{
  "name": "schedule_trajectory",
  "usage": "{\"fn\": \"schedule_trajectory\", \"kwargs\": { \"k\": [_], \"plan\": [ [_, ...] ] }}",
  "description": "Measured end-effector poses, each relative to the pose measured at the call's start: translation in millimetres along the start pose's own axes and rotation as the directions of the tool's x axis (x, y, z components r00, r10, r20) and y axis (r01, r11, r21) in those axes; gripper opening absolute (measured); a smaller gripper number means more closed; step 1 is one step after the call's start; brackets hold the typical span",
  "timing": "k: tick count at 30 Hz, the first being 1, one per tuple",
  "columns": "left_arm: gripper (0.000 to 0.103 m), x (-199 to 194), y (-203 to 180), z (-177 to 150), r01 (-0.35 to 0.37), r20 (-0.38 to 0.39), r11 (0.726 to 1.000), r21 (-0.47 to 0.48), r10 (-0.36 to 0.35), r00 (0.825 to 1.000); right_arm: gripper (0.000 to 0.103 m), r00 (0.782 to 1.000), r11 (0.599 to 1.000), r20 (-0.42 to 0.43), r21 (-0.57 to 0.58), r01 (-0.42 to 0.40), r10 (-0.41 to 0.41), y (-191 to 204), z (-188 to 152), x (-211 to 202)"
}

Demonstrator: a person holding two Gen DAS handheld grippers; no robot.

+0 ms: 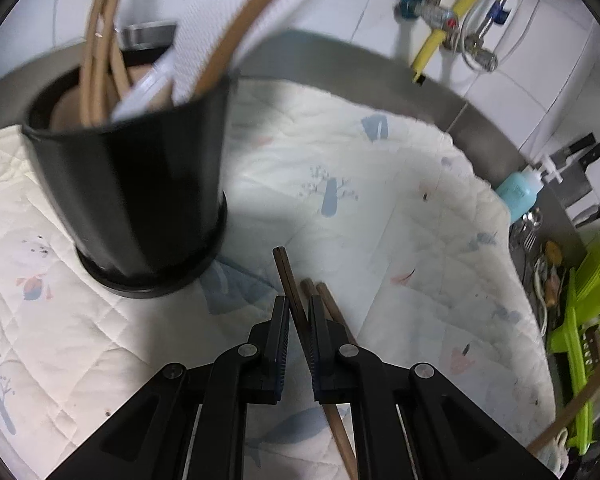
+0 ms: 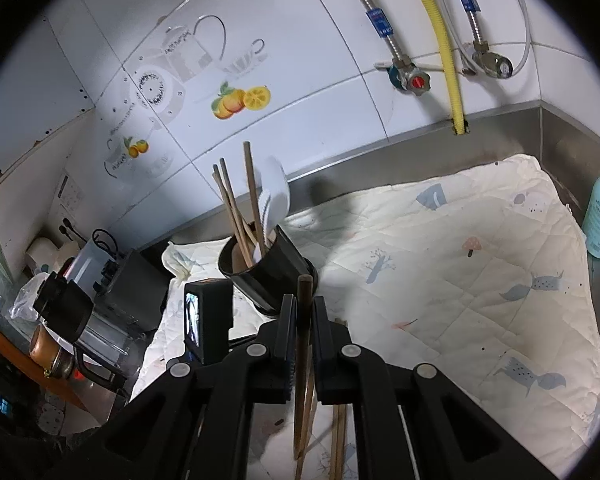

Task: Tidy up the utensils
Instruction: 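Close the left tool on a chopstick while the right tool closes on another chopstick, then lift both chopsticks with both tools up to the black holder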

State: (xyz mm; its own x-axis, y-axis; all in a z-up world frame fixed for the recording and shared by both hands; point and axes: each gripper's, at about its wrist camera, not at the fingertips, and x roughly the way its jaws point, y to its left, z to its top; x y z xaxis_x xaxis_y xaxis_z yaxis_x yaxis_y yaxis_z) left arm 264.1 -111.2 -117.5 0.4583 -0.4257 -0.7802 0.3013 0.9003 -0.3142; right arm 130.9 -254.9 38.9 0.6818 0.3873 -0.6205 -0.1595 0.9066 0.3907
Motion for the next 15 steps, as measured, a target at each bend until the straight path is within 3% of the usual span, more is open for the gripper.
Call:
{"fn": "schedule_trajectory", "kwargs": {
  "k": [7,15],
  "plan": [
    [0.009,-42.5,4.7,1.6,-0.017,0.121,1.0,-0.003,0.017,0.992,0.009,0.999,0.999,0.043,-0.038,-0.028,0.03,16.3,7.3,-16.7],
    [0.008,-101.2,19.0,3.5,-0.019,0.245,0.999,-0.031,0.026,0.969,0.009,0.994,0.996,0.087,-0.068,-0.062,0.067,33.4,16.4,-32.9]
  ]
}}
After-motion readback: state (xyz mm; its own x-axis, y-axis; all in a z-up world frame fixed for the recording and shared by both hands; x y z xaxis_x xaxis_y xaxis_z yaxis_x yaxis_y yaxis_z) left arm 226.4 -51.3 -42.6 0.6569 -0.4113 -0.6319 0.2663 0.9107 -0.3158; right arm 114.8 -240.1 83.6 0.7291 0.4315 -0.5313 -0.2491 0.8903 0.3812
